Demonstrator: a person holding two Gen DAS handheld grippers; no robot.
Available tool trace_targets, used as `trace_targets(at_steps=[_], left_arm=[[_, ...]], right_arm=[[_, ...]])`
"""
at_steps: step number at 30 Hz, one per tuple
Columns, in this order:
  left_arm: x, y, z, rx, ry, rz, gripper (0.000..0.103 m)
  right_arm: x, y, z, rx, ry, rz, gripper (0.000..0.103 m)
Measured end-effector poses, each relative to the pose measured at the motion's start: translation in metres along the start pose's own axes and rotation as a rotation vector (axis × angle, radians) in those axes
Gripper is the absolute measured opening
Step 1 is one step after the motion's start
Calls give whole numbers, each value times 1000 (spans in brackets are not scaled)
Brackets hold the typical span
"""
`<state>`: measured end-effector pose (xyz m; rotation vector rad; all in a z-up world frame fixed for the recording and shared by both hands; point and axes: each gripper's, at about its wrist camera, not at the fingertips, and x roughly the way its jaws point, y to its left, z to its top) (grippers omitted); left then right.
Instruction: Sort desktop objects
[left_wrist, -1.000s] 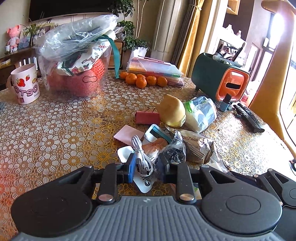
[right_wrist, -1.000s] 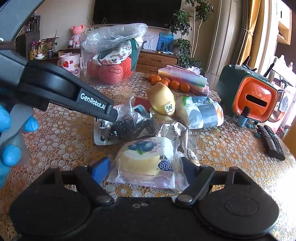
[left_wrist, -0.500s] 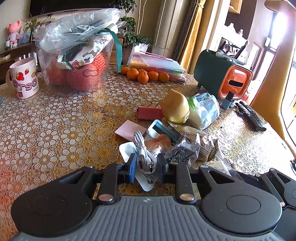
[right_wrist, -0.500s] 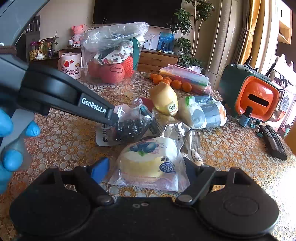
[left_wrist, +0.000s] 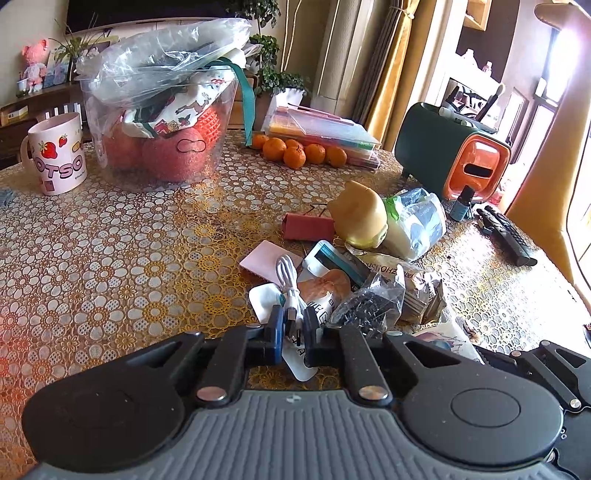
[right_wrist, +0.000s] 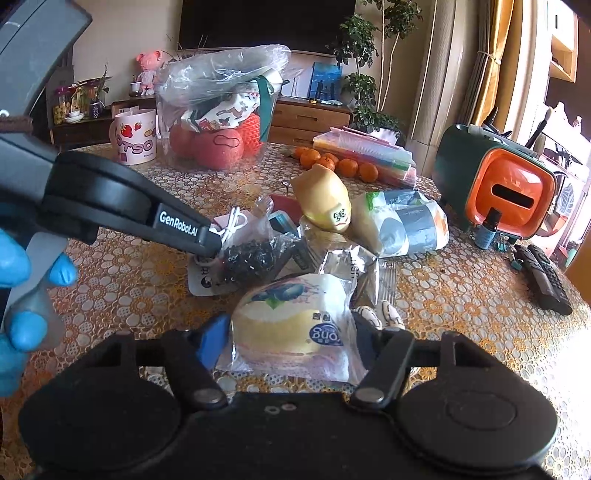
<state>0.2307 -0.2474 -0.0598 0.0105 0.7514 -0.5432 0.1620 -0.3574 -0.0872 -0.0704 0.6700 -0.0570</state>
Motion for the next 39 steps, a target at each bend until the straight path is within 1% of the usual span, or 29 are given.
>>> trace_targets(at_steps=[1, 4, 10, 24, 30, 39], left_arm=[[-2, 1, 0, -1, -3, -1, 10], [-10, 3, -2, -5, -11, 0, 10], [-33, 9, -11, -20, -30, -4, 10], [-113, 31, -35, -61, -83, -1, 10], [-151, 45, -45, -77, -108, 2, 10], [-214, 72, -57, -97, -144, 26, 10]], right_arm=[[-2, 0, 0, 2, 2, 0, 64], [-6, 1, 1, -2, -3, -4, 62], [-21, 5, 1, -1, -18, 4, 61], [-66, 32, 5, -53, -38, 45, 61], [-89, 51, 10, -94, -50, 91, 61], [-124, 87, 30, -162, -77, 181, 61]])
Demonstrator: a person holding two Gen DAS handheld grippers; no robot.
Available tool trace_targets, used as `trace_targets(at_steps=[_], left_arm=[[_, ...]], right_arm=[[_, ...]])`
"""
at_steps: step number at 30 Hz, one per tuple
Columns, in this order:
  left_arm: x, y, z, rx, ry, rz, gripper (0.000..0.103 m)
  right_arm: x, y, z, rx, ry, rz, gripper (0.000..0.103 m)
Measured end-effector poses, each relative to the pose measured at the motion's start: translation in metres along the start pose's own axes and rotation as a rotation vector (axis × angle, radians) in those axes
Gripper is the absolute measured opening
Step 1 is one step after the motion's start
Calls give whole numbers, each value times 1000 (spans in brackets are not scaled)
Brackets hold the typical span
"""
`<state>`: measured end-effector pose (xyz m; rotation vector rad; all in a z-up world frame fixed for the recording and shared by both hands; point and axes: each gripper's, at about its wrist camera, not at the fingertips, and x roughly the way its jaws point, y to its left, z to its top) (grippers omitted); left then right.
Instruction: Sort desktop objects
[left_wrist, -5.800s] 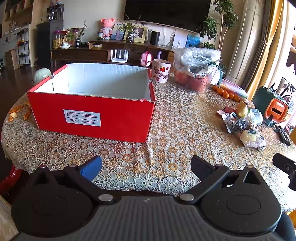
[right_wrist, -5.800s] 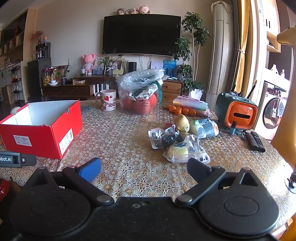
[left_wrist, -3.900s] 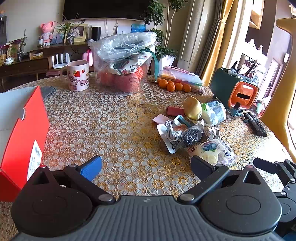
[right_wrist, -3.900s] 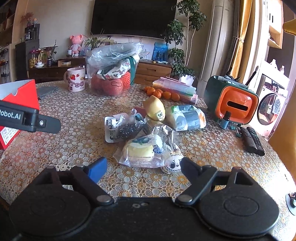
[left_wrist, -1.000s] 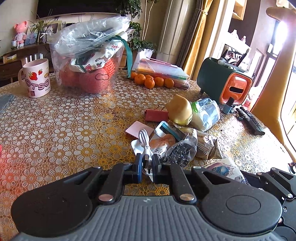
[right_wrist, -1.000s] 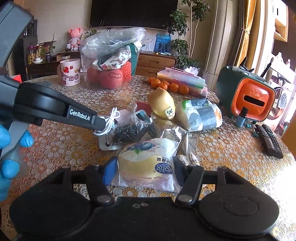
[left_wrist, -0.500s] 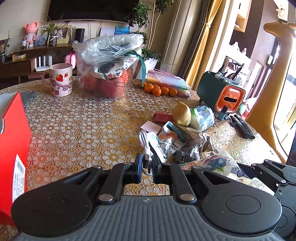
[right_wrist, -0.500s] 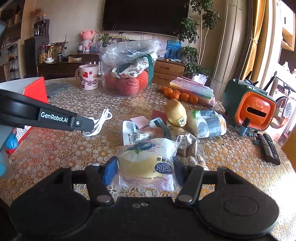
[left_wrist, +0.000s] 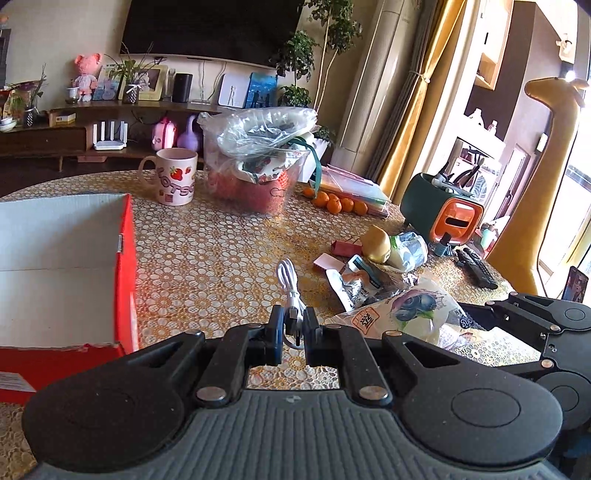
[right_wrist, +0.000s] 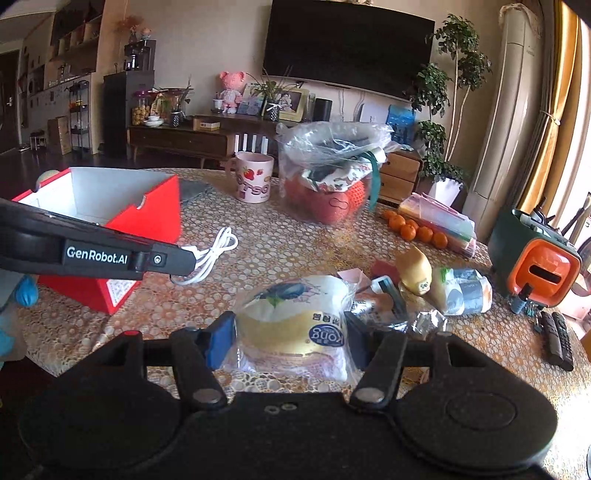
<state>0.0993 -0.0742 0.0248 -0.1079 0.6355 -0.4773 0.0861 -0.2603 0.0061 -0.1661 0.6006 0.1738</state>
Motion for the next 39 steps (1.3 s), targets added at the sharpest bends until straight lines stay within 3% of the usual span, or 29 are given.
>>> trace_targets(at_steps=[9, 13, 16, 22, 26, 30, 39], left_arm=[[-58, 45, 0, 6, -55, 80, 5], [-57, 71, -14, -9, -17, 125, 5], [-61, 82, -27, -36, -1, 115, 5], [-65, 73, -56, 19, 76, 83, 5], [-71, 73, -72, -2, 111, 64, 5], [-75, 72, -80, 0, 122, 94, 5], [-80, 82, -48, -15, 100, 134, 5]], right_arm=[[-13, 42, 31, -63, -38, 102, 61], [-2, 55, 41, -90, -26, 119, 61], [2, 55, 41, -86, -11, 102, 61], [-2, 54, 35, -91, 1, 93, 61], [-4, 53, 30, -88, 5, 92, 61], [-7, 51, 25, -81, 21, 105, 61], [-8, 59, 41, -123, -20, 165, 61]])
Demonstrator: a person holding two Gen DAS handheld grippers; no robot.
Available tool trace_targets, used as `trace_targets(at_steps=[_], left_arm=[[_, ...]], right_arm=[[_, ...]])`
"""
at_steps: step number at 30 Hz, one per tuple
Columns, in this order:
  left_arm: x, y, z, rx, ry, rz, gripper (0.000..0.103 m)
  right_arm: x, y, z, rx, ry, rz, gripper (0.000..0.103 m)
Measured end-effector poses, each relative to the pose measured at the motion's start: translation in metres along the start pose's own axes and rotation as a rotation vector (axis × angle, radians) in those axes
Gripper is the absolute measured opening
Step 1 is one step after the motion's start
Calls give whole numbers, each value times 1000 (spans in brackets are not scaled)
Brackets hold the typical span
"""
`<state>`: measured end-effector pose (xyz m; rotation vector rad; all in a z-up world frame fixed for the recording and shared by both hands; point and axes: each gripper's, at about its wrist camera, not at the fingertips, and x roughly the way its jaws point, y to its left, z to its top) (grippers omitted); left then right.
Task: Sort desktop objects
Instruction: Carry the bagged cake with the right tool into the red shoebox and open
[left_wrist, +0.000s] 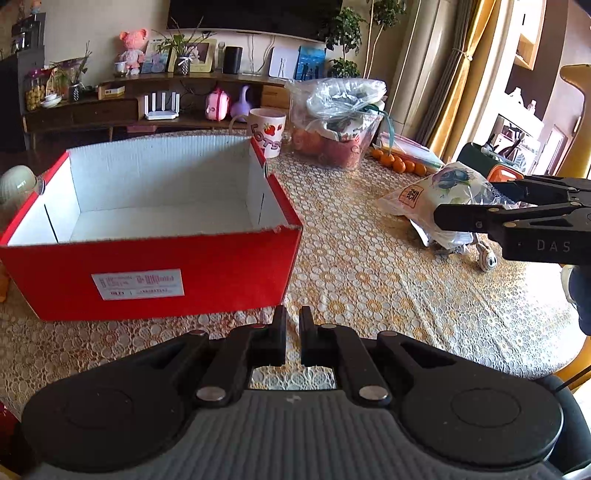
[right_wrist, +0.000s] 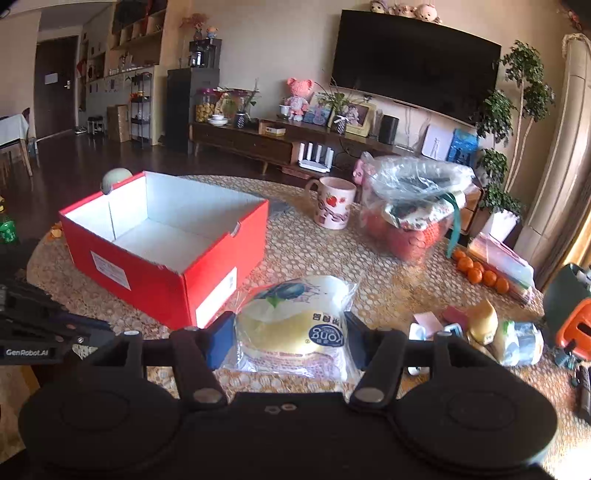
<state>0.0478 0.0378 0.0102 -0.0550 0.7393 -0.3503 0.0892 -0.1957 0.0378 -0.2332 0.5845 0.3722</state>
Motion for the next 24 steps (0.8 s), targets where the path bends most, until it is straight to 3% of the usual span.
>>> trace_targets(at_steps=[13, 24], left_arm=[[11, 47, 68, 36, -50, 133, 5], [60, 107, 102, 9, 40, 293, 5]], right_arm=[[51, 47, 66, -64, -17, 138, 61], [125, 83, 91, -101, 83, 177, 61]])
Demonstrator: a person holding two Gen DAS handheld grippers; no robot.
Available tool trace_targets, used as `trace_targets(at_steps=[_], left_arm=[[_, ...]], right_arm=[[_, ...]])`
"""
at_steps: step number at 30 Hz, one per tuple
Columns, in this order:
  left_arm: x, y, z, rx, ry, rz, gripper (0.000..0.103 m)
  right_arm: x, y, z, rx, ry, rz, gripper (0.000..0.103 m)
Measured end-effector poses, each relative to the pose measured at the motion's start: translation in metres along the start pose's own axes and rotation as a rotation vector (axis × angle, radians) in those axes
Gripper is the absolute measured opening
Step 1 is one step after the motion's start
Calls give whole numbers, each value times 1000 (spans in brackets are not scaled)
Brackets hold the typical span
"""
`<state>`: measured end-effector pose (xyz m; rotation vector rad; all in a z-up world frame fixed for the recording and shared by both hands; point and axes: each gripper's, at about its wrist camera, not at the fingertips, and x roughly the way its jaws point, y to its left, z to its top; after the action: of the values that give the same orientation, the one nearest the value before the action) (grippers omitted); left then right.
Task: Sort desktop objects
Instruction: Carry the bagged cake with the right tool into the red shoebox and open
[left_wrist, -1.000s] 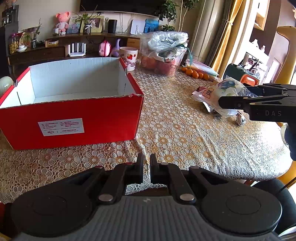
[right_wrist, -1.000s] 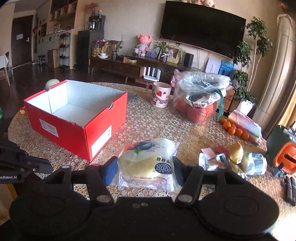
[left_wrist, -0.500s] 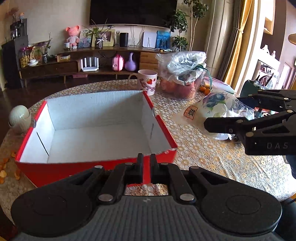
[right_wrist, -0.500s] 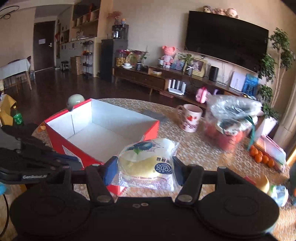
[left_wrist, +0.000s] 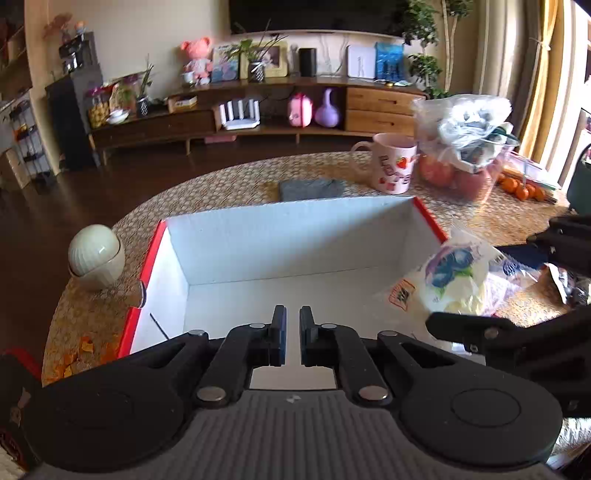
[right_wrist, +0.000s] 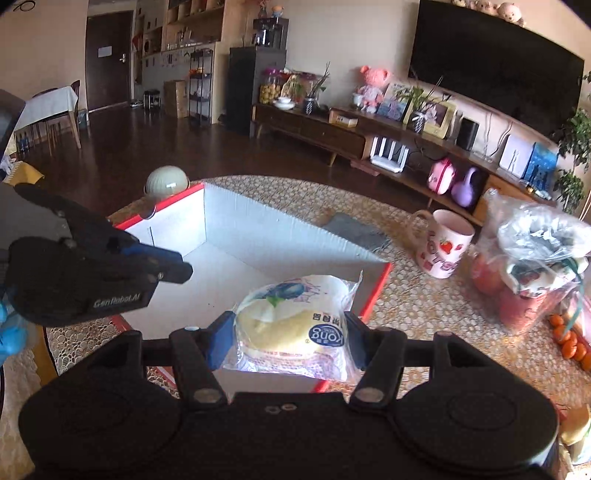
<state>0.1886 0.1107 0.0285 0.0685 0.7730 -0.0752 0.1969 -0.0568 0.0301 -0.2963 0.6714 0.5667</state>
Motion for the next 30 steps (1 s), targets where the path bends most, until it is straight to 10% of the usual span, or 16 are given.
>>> trace_targets(at_steps=[9, 15, 30], left_arm=[[29, 14, -2, 7, 81, 31, 13], [35, 19, -1, 4, 81, 29, 69], [34, 21, -1, -40, 98, 17, 69]], right_arm=[[35, 9, 5, -11, 90, 29, 62], [47, 13, 3, -45, 134, 36, 64], [29, 13, 3, -61, 63, 44, 86]])
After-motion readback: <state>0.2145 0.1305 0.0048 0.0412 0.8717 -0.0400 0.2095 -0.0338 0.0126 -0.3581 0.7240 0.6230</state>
